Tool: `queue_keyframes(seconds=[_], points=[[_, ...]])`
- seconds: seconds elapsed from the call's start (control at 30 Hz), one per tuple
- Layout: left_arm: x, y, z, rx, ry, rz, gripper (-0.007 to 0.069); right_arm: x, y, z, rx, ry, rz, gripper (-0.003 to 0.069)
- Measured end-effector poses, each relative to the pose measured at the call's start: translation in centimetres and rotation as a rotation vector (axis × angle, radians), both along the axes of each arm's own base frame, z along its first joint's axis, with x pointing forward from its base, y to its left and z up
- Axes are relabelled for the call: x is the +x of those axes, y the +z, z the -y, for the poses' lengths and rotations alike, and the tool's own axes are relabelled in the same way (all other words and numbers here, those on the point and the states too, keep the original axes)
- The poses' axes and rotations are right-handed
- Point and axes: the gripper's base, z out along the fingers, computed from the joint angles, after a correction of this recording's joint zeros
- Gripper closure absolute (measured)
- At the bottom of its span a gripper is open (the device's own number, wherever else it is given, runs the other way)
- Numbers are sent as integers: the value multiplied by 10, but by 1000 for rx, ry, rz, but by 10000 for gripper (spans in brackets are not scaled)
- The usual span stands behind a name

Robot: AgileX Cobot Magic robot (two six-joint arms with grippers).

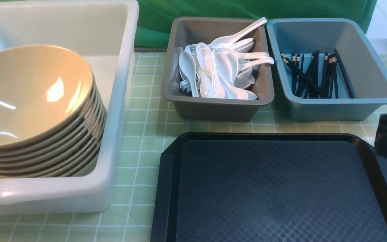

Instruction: On green table put chopsticks spoon bowls plates into blue grey white boxes.

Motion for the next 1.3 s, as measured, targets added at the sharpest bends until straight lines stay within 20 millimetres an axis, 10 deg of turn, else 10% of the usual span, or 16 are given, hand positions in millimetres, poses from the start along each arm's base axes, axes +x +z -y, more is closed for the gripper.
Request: queue_keyframes(seconds=[0.4,0.77,1.0,1.3], points=[[-8,16,27,153,-156,-139,-31,5,-11,7,-83,-101,-102,568],[-29,90,145,533,-638,61,-36,1,-38,59,-234,-729,-317,557],[-75,114,224,675,-1087,251,147,-60,-52,84,-58,-825,-100,549],[-166,75,227,648,-1235,345,586,-91,-104,94,62,-854,-115,541]])
